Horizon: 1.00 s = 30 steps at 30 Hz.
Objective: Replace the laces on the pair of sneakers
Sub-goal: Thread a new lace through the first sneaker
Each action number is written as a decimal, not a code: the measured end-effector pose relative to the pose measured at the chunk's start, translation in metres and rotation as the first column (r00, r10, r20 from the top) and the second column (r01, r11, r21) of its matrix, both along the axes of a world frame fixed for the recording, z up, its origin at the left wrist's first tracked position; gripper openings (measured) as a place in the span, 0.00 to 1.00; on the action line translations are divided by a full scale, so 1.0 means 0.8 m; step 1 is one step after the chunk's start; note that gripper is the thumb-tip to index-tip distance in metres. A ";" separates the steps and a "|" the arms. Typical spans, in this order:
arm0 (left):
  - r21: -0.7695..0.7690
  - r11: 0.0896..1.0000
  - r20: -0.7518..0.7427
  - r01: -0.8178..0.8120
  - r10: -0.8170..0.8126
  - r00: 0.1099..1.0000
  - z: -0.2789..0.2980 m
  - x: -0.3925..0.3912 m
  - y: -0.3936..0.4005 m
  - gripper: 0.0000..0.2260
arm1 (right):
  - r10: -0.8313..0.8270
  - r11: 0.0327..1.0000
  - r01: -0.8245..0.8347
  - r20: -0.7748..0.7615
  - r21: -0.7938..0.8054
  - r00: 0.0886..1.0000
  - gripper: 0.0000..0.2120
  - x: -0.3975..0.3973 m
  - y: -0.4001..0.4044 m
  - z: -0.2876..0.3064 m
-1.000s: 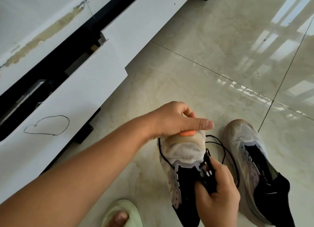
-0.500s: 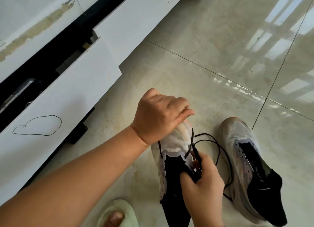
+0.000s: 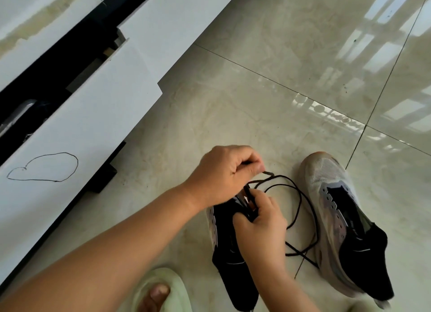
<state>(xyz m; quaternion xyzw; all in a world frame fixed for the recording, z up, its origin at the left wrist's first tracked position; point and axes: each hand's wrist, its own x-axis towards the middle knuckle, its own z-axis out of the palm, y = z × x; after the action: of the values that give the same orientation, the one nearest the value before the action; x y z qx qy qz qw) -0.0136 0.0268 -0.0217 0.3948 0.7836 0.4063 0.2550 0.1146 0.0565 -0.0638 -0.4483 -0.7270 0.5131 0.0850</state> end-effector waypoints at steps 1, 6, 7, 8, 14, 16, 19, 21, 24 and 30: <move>0.056 0.998 0.080 -0.010 0.006 0.997 -0.003 0.004 -0.005 0.03 | -0.017 0.998 0.018 0.018 -0.053 1.000 0.17 -0.002 0.002 -0.003; 0.042 0.971 0.162 -0.237 0.227 0.960 -0.033 -0.004 -0.042 0.04 | -0.103 0.967 0.123 0.102 -0.221 0.989 0.07 0.000 0.018 -0.019; -0.020 0.970 0.103 -0.242 0.243 0.965 -0.041 -0.003 -0.051 0.04 | -0.107 0.965 0.127 0.098 -0.227 0.989 0.06 0.003 0.019 -0.021; -0.095 0.968 0.037 -0.231 0.236 0.971 -0.049 -0.001 -0.059 0.03 | -0.110 0.965 0.127 0.085 -0.230 0.990 0.06 0.005 0.020 -0.021; -0.376 0.927 -0.021 0.008 -0.017 1.000 -0.078 0.031 -0.073 0.26 | -0.125 0.968 0.116 -0.024 -0.224 0.992 0.07 0.015 0.014 -0.011; -0.378 0.926 -0.037 -0.017 0.004 0.999 -0.083 0.040 -0.070 0.27 | -0.124 0.969 0.112 -0.042 -0.219 0.991 0.08 0.015 0.014 -0.007; -0.320 0.937 -0.195 -0.139 0.079 0.978 -0.091 0.047 -0.062 0.22 | -0.117 0.972 0.107 -0.035 -0.210 0.993 0.08 0.018 0.012 -0.005; -0.331 0.914 -0.307 -0.234 0.131 0.943 -0.097 0.052 -0.057 0.20 | -0.101 0.979 0.095 -0.026 -0.179 0.995 0.10 0.022 0.008 -0.003; -0.348 0.897 -0.390 -0.272 0.126 0.912 -0.106 0.065 -0.053 0.19 | -0.124 0.984 0.116 -0.055 -0.134 0.991 0.13 0.032 0.001 0.004; -0.415 0.856 -0.395 -0.309 0.136 0.908 -0.109 0.072 -0.051 0.19 | -0.174 0.976 0.151 -0.139 -0.158 0.975 0.12 0.041 -0.011 0.024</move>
<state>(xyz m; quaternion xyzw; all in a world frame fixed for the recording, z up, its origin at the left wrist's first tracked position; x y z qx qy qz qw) 0.0436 -0.0138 -0.1088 0.2928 0.9318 0.1545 0.1488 0.1478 0.0475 -0.0445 -0.4711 -0.6396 0.5889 0.1488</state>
